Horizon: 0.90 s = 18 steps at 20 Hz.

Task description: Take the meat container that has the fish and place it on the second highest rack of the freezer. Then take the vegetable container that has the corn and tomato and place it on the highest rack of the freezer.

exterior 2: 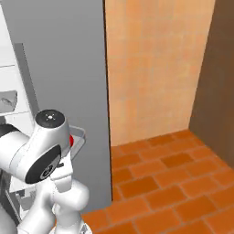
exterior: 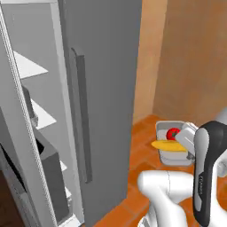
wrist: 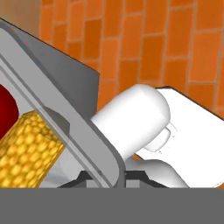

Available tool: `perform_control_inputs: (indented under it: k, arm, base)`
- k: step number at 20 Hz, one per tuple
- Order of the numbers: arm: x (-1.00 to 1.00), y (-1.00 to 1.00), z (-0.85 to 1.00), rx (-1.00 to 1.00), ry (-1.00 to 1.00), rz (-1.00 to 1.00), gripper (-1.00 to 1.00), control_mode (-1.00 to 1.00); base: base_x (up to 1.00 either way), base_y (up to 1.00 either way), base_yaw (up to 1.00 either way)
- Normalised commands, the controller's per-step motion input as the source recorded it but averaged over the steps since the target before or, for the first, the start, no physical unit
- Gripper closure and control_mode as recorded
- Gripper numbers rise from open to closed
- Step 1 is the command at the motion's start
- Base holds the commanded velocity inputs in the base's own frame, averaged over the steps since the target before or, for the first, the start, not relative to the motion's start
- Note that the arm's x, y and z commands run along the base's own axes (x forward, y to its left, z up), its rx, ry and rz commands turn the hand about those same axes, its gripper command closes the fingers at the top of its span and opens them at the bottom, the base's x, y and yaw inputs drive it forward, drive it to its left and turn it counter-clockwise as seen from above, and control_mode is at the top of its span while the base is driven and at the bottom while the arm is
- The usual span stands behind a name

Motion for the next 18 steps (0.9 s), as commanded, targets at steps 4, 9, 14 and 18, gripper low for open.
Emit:
perform_control_inputs:
  k: [4, 9, 14, 18]
  arm:
    - [0.00, 0.00, 0.00, 0.00, 0.00, 0.00, 1.00, 1.00]
    - [0.00, 0.00, 0.00, 0.00, 0.00, 0.00, 1.00, 1.00]
    - [0.00, 0.00, 0.00, 0.00, 0.00, 0.00, 1.00, 1.00]
    - [0.00, 0.00, 0.00, 0.00, 0.00, 0.00, 1.00, 1.00]
  base:
    - [0.03, -0.04, 1.00]
    - [0.15, -0.17, 0.87]
    - [0.56, -0.15, 0.53]
    - [0.51, -0.36, 0.29]
